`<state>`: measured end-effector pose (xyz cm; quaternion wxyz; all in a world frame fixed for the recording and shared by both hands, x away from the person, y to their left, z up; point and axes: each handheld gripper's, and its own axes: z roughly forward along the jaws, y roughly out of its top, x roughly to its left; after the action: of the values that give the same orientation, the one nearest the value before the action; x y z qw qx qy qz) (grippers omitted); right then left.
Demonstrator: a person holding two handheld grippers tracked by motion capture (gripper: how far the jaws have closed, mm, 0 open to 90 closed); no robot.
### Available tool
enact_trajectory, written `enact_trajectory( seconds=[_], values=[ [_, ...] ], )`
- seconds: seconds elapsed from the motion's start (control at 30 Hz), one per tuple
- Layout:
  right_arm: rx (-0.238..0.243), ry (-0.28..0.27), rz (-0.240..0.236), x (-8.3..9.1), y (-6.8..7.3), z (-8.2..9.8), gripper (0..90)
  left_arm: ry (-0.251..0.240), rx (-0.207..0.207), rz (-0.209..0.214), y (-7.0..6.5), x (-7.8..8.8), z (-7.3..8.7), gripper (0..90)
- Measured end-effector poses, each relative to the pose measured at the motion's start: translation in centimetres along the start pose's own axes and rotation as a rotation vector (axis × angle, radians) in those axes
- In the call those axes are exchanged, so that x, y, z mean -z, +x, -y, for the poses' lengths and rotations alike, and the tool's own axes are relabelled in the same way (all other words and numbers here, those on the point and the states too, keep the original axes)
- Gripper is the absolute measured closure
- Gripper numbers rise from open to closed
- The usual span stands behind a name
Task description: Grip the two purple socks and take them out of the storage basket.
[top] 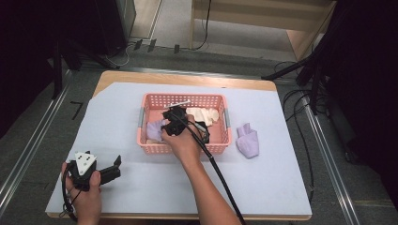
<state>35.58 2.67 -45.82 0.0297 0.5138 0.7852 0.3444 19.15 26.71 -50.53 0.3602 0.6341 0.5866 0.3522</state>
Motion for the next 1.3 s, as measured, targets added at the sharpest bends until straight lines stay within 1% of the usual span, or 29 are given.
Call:
enact_trajectory(
  seconds=[0.07,0.1,0.13,0.17,0.2,0.23,0.3,0.33,0.37,0.47,0.5,0.53,0.57,0.6,0.63,0.67,0.7,0.77,0.87,0.93,0.97,1.0,1.13,1.17,1.2,1.23,1.3],
  values=[
    [0.014,-0.049,0.007,0.5,-0.1,0.0,85.6,0.0,0.0,0.0,0.0,0.0,0.0,0.4],
    [0.014,-0.049,0.007,0.5,-0.1,0.0,85.6,0.0,0.0,0.0,0.0,0.0,0.0,0.4],
    [0.031,-0.099,0.001,1.2,-0.2,-0.2,85.6,0.004,-0.002,-0.001,0.0,0.0,0.0,0.3],
    [0.031,-0.099,0.001,1.2,-0.2,-0.2,85.6,-0.001,-0.001,-0.001,0.0,0.0,0.0,0.3],
    [0.035,-0.124,-0.005,1.5,-0.2,-0.2,85.7,0.002,-0.002,-0.001,0.0,0.0,0.0,0.4],
    [0.059,-0.181,-0.004,2.1,-0.1,-0.3,85.6,0.0,-0.003,-0.001,0.0,0.0,0.0,0.4],
    [0.08,-0.235,0.001,2.8,-0.1,-0.4,85.6,0.001,-0.005,0.0,0.0,0.0,0.0,0.3],
    [0.08,-0.235,0.001,2.8,-0.1,-0.4,85.6,0.001,-0.005,0.0,0.0,0.0,0.0,0.3],
    [0.106,-0.29,0.007,3.3,-0.2,-0.5,85.6,0.002,-0.007,0.001,0.0,0.0,0.0,0.4],
    [0.114,-0.356,0.011,4.1,-0.3,-0.5,85.6,0.002,-0.008,-0.001,0.0,0.0,0.0,0.4],
    [0.114,-0.356,0.011,4.1,-0.3,-0.5,85.6,0.002,-0.008,-0.001,0.0,0.0,0.0,0.4],
    [0.115,-0.389,0.01,4.5,-0.3,-0.5,85.6,0.002,-0.008,0.0,0.0,0.0,0.0,0.4],
    [0.115,-0.389,0.01,4.5,-0.3,-0.5,85.6,0.002,-0.008,0.0,0.0,0.0,0.0,0.3],
    [0.124,-0.437,0.022,5.0,-0.5,-0.5,85.6,0.0,-0.009,-0.002,0.0,0.0,0.0,0.4],
    [0.126,-0.456,0.024,5.2,-0.6,-0.5,85.7,0.0,-0.008,-0.002,0.0,0.0,0.0,0.3],
    [0.126,-0.456,0.024,5.2,-0.6,-0.5,85.7,0.0,-0.008,-0.002,0.0,0.0,0.0,0.3],
    [0.133,-0.501,0.042,5.7,-0.8,-0.5,85.7,0.0,-0.008,-0.002,0.0,0.0,0.0,0.3],
    [0.132,-0.539,0.057,6.2,-1.1,-0.5,85.7,-0.001,-0.01,-0.001,0.0,0.0,0.0,0.4],
    [0.129,-0.589,0.077,6.9,-1.6,-0.4,85.8,-0.003,-0.008,-0.002,0.0,0.0,0.0,0.3],
    [0.133,-0.612,0.094,7.4,-1.9,-0.3,85.8,-0.004,-0.009,-0.002,0.0,0.0,0.0,0.4],
    [0.133,-0.612,0.094,7.4,-1.9,-0.3,85.8,-0.004,-0.009,-0.002,0.0,0.0,0.0,0.4],
    [0.139,-0.642,0.109,7.8,-2.3,-0.2,85.8,-0.002,-0.009,-0.001,0.0,0.0,0.0,0.4],
    [0.154,-0.699,0.146,8.6,-3.0,0.0,85.9,-0.001,-0.012,0.0,0.0,0.0,0.0,0.3],
    [0.154,-0.699,0.146,8.6,-3.0,0.0,85.9,-0.001,-0.012,0.0,0.0,0.0,0.0,0.3],
    [0.152,-0.715,0.161,9.0,-3.4,0.1,85.9,-0.001,-0.011,0.0,-0.1,0.0,0.0,0.4],
    [0.148,-0.719,0.168,9.2,-3.6,0.1,85.9,-0.001,-0.011,0.0,-0.1,0.0,0.0,0.4],
    [0.148,-0.727,0.173,9.4,-3.7,0.1,85.9,-0.001,-0.012,0.0,-0.1,0.0,0.0,0.3]
  ],
)
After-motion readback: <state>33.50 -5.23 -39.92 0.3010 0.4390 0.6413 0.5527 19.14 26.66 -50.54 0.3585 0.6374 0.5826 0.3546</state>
